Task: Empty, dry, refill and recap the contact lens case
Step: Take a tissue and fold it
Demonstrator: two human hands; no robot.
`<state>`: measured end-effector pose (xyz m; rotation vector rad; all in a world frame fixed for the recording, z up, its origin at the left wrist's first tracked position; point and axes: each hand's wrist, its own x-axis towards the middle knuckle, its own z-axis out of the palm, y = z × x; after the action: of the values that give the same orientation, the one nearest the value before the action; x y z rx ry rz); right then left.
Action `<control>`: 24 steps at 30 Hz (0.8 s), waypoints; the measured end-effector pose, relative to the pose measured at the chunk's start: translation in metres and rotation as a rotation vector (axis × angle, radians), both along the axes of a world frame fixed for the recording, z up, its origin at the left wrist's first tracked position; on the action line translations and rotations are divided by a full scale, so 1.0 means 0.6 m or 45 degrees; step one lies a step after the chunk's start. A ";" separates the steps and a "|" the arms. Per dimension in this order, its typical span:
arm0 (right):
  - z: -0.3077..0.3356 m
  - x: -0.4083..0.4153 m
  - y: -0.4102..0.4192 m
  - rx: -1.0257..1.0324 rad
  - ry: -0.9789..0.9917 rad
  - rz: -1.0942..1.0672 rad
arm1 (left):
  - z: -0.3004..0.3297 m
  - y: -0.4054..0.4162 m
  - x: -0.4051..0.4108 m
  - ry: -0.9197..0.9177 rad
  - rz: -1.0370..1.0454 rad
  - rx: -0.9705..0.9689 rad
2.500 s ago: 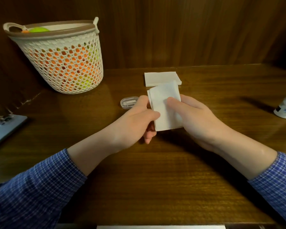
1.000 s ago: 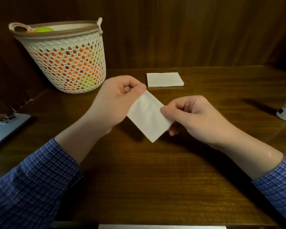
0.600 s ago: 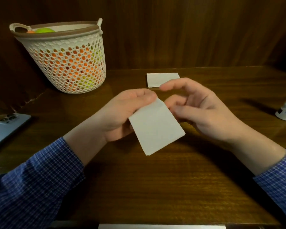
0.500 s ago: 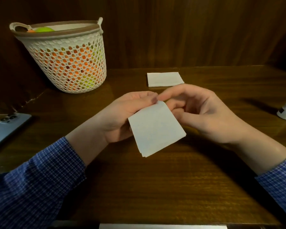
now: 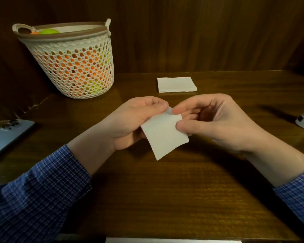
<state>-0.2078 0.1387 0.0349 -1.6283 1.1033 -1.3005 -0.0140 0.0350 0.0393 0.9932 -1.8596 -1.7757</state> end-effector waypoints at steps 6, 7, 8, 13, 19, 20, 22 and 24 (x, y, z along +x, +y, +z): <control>-0.005 -0.007 -0.011 -0.024 -0.087 -0.271 | -0.001 0.002 -0.005 0.099 0.225 -0.514; -0.005 -0.009 -0.014 -0.019 -0.117 -0.285 | 0.000 0.003 -0.005 0.119 0.226 -0.549; -0.006 -0.010 -0.016 -0.016 -0.138 -0.297 | 0.001 0.003 -0.005 0.122 0.205 -0.552; -0.009 -0.012 -0.021 -0.013 -0.186 -0.379 | -0.003 0.013 -0.007 0.046 -0.015 -0.609; -0.009 -0.011 -0.020 -0.009 -0.207 -0.322 | -0.014 0.016 -0.005 0.106 -0.038 -0.631; -0.008 -0.011 -0.020 -0.013 -0.199 -0.313 | -0.015 0.016 -0.005 0.133 -0.030 -0.596; -0.008 -0.012 -0.020 -0.013 -0.193 -0.316 | -0.018 0.011 -0.006 0.164 -0.017 -0.510; -0.009 -0.013 -0.020 -0.005 -0.199 -0.333 | -0.020 0.006 -0.005 0.177 -0.014 -0.473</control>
<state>-0.2156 0.1265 0.0294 -1.3921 1.2465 -1.5698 -0.0168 0.0385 0.0273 0.7026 -2.0080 -1.3921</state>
